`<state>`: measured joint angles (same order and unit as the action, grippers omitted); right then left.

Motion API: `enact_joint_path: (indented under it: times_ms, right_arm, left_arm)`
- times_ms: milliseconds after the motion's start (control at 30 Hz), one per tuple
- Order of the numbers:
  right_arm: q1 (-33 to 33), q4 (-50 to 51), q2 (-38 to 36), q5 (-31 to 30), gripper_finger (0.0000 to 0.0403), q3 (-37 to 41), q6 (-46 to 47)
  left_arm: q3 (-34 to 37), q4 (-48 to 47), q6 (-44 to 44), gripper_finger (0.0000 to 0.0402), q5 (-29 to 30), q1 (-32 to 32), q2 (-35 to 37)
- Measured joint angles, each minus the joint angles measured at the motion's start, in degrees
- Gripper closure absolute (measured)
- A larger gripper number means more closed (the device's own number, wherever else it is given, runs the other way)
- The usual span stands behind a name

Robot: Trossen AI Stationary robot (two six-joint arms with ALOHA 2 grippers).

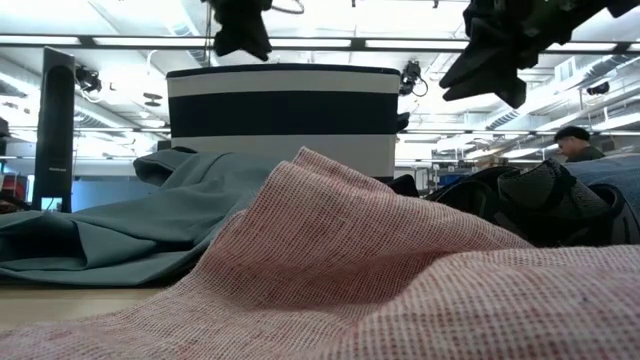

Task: Sort clothes
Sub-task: Put the dark red underwear into the blue bin

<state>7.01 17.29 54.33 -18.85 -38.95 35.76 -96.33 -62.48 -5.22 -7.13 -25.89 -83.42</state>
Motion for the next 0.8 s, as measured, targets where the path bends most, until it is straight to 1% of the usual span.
enact_joint_path:
  times_ms: [100, 233, 367, 467, 567, 667, 733, 800]
  right_arm:
    - [-0.99, 3.78, 0.00, -0.06, 0.0290, -2.60, -4.08]
    - [-2.88, 13.67, -0.02, -0.19, 0.0278, -8.47, -9.27]
    - [-5.89, 26.20, -0.04, -0.24, 0.0259, -14.76, -10.52]
    - [-8.28, 33.85, -0.04, -1.04, 0.0237, -18.05, -10.42]
    - [-11.27, 37.45, -0.04, -1.22, 0.0211, -19.80, -9.84]
    - [-14.60, 39.36, 0.13, -0.65, 0.0182, -19.85, -6.80]
    - [-17.02, 41.11, 1.03, 0.88, 0.0164, -19.85, -5.85]
    - [-19.39, 42.33, 2.75, 3.57, 0.0148, -19.85, -5.87]
  left_arm:
    - [0.00, -0.55, -3.38, 0.0291, 3.50, 5.51, 0.00]
    - [0.02, -0.53, -8.77, 0.0291, 7.30, 12.85, 0.18]
    - [0.02, -1.59, -12.99, 0.0291, 10.28, 19.13, 0.33]
    - [0.90, -2.12, -16.24, 0.0291, 12.55, 23.24, 0.33]
    - [3.84, -1.57, -19.92, 0.0291, 12.66, 26.81, 1.13]
    - [7.98, 0.17, -24.30, 0.0291, 13.72, 30.30, 2.55]
    - [11.66, 1.37, -27.45, 0.0291, 15.31, 32.64, 3.70]
    - [15.72, 4.81, -30.35, 0.0291, 16.49, 34.89, 5.40]
